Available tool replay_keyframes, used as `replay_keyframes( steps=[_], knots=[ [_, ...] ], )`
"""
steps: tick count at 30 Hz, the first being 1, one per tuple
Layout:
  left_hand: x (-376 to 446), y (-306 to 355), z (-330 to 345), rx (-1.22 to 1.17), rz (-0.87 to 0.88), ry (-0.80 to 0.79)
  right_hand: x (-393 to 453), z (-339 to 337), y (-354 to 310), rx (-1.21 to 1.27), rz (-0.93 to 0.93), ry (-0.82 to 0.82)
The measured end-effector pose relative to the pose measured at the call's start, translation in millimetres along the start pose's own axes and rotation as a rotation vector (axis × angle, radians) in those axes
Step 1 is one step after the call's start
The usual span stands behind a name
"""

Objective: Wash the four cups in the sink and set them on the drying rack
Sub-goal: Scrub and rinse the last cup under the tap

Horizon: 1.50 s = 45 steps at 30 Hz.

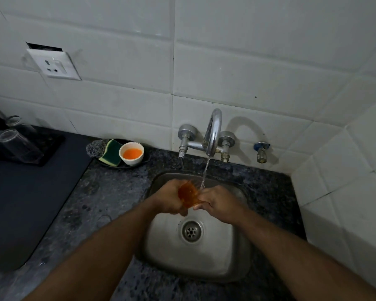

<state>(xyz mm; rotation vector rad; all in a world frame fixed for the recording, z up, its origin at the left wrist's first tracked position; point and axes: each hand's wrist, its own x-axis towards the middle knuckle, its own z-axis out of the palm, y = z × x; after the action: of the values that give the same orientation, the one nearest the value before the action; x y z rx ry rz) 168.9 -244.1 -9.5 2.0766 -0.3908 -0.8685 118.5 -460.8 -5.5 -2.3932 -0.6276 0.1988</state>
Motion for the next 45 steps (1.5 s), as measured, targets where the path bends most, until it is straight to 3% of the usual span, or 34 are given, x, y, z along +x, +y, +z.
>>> replay_keyframes(
  steps=[3, 5, 6, 9, 10, 12, 15, 17, 19, 22, 23, 27, 29, 31, 34, 35, 36, 40, 42, 43, 45],
  knots=[
    [-0.8, 8.6, 21.4, 0.075, 0.209, 0.426, 5.7, 7.6, -7.3, 0.042, 0.035, 0.168],
    [-4.5, 10.2, 27.8, 0.068, 0.287, 0.538, 4.3, 8.7, -7.5, 0.062, 0.042, 0.186],
    [-5.4, 9.2, 22.8, 0.056, 0.26, 0.466, 2.9, 5.4, -7.2, 0.048, 0.022, 0.134],
    [-7.4, 9.2, 0.0, 0.019, 0.002, -0.034, 0.3, -7.2, -5.2, -0.06, 0.002, -0.101],
    [-6.3, 9.0, -4.1, 0.05, -0.048, -0.108, 1.4, -7.5, -4.3, -0.069, 0.024, -0.137],
    [-0.8, 9.3, -1.7, 0.135, -0.006, 0.012, 5.1, -4.9, -5.4, -0.037, 0.066, -0.093],
    [2.8, 6.5, 21.0, 0.185, 0.197, 0.388, 7.4, 3.6, -8.2, 0.059, 0.109, 0.055],
    [1.5, 4.1, 29.9, 0.108, 0.261, 0.479, 5.1, 5.1, -8.3, 0.091, 0.126, 0.043],
    [-1.2, 3.5, 20.5, 0.066, 0.201, 0.333, 2.6, 0.5, -6.2, 0.037, 0.105, -0.071],
    [-5.6, 7.0, -0.3, 0.002, -0.016, -0.09, 5.4, -9.5, 2.2, -0.163, 0.017, -0.211],
    [-3.7, 7.7, -2.1, -0.001, -0.027, -0.096, 7.4, -10.4, 4.3, -0.16, 0.017, -0.197],
    [8.0, 3.4, 22.4, 0.09, 0.185, 0.381, 12.5, -0.6, -2.5, 0.023, 0.102, -0.01],
    [8.8, -0.6, 32.6, 0.086, 0.254, 0.524, 9.5, 4.6, -3.6, 0.076, 0.112, 0.03],
    [10.3, -4.7, 27.5, 0.088, 0.222, 0.42, 6.1, 0.5, -3.6, 0.031, 0.085, -0.032],
    [7.3, -2.4, 7.6, 0.107, 0.05, -0.045, 5.9, -10.0, -1.5, -0.168, -0.004, -0.22],
    [6.9, -1.0, 3.4, 0.096, 0.023, -0.114, 7.3, -11.1, -0.6, -0.18, 0.003, -0.24],
    [7.3, 0.0, 2.1, 0.095, 0.03, -0.09, 8.2, -11.0, -1.3, -0.158, 0.023, -0.223],
    [9.5, 1.6, 22.9, 0.081, 0.263, 0.352, 9.1, -4.0, -6.9, 0.075, 0.136, -0.019],
    [9.2, 0.7, 33.6, 0.053, 0.338, 0.487, 7.3, -1.3, -9.0, 0.088, 0.146, 0.007],
    [8.7, 0.5, 33.7, 0.064, 0.334, 0.489, 6.8, -1.5, -7.5, 0.061, 0.135, -0.017],
    [8.0, -1.1, 25.4, 0.113, 0.249, 0.332, 5.6, -7.9, -5.6, -0.055, 0.084, -0.139]
  ],
)
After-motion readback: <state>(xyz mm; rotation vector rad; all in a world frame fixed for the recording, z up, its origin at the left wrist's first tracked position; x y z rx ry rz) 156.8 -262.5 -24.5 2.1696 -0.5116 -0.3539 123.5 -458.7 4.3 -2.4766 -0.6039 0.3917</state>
